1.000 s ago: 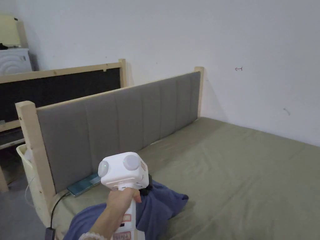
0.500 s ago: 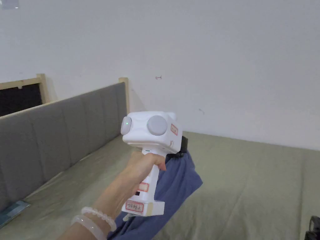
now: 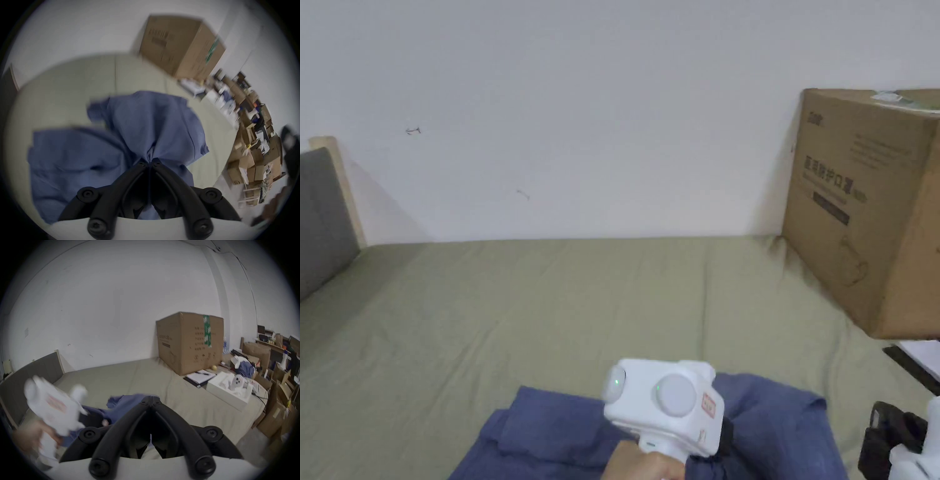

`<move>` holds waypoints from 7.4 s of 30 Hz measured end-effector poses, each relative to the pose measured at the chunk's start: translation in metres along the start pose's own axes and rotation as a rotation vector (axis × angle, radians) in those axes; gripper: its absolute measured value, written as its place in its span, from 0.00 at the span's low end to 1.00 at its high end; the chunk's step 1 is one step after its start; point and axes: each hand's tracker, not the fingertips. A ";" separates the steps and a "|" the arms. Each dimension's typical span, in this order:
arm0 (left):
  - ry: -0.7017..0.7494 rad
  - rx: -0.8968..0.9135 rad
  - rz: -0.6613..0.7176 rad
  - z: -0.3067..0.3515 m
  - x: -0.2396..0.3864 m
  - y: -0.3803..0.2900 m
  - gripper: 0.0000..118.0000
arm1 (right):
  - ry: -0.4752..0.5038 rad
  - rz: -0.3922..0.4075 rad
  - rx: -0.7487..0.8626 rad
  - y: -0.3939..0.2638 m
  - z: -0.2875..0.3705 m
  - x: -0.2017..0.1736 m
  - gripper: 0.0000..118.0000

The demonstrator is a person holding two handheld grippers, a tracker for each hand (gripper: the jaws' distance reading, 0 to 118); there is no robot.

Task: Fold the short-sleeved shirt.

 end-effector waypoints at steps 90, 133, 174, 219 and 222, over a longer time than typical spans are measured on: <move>0.418 0.256 0.250 0.194 -0.285 -0.009 0.00 | 0.221 0.415 -0.796 -0.058 -0.390 -0.079 0.23; 0.644 0.774 0.182 0.488 -0.212 0.265 0.00 | 0.243 -0.032 -0.080 0.485 -0.220 -0.104 0.02; 0.590 0.229 0.342 0.046 -0.415 0.170 0.00 | 0.123 -0.006 -0.769 0.058 -0.502 -0.105 0.02; 0.468 0.459 0.330 0.259 -0.202 -0.301 0.63 | 0.282 0.095 -0.430 -0.083 0.009 -0.017 0.54; 0.503 0.443 0.322 0.253 -0.199 -0.319 0.00 | 0.267 0.121 -0.368 -0.085 0.028 -0.023 0.04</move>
